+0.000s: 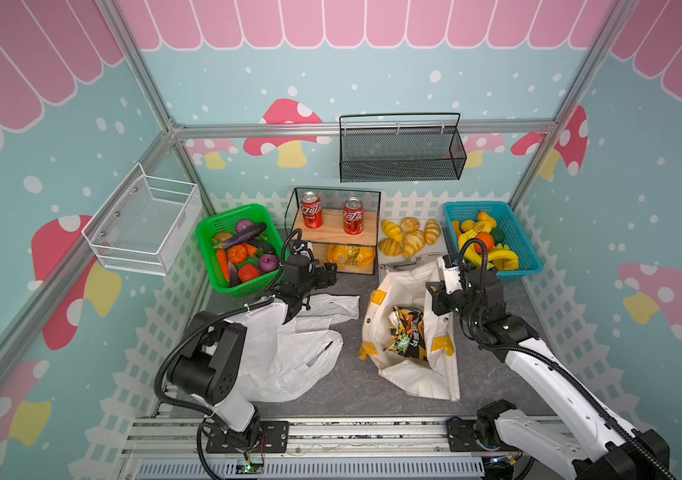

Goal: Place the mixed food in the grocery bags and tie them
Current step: 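Move the left gripper back to the yellow snack bag on the lower shelf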

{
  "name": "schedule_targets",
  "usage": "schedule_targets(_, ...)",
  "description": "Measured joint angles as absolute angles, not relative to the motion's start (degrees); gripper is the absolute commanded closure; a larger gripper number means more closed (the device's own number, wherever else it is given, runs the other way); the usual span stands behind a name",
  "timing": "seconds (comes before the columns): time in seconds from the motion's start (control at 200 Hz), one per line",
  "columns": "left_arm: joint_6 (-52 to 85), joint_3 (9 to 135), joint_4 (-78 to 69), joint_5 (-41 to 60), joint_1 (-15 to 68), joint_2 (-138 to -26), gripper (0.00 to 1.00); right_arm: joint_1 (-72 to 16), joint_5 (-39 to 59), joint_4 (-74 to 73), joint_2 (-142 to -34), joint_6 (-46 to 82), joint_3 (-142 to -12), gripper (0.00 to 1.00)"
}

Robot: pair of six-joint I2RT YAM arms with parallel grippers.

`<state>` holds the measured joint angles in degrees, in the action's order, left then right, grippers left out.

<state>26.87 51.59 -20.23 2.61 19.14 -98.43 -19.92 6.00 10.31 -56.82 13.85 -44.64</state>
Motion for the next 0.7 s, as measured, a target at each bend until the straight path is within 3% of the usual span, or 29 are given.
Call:
schedule_targets(0.255,34.5,57.8,-30.0,2.7,18.9,-111.8,0.15,-19.9,6.1,10.0,-56.9,13.5,-44.5,1.0)
schedule_targets(0.7,41.7,67.4,-33.8,2.2,18.9,-122.3,0.12,-19.9,7.0,9.0,-57.4,12.4,-44.0,1.0)
